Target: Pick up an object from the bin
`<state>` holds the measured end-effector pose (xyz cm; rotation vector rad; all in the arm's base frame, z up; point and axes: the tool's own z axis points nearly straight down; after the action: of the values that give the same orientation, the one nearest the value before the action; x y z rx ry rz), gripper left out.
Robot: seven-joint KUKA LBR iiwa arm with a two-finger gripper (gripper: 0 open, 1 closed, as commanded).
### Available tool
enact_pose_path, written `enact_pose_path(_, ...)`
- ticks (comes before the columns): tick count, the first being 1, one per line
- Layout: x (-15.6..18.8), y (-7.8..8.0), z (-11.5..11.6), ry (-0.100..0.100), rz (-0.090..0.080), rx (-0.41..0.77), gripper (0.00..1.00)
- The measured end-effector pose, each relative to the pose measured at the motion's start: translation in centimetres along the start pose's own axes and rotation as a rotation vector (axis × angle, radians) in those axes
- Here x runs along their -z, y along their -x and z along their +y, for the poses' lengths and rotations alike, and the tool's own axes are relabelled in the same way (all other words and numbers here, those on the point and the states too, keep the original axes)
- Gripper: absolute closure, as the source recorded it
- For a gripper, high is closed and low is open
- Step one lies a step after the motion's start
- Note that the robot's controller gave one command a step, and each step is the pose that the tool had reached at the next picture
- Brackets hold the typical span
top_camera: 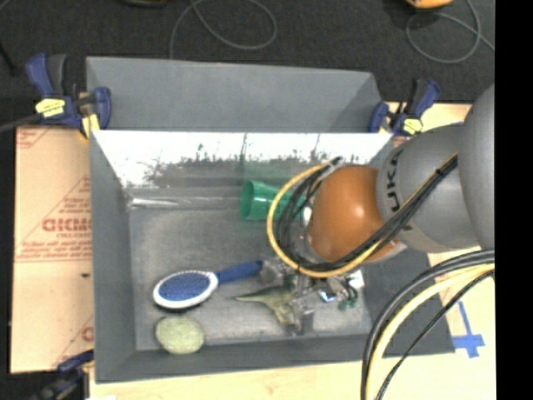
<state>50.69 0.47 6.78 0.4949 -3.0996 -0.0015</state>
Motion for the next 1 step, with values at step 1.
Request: enact_pose_path(1,0.18,-1.38,0.44,0.0,0.001,-0.052,1.0)
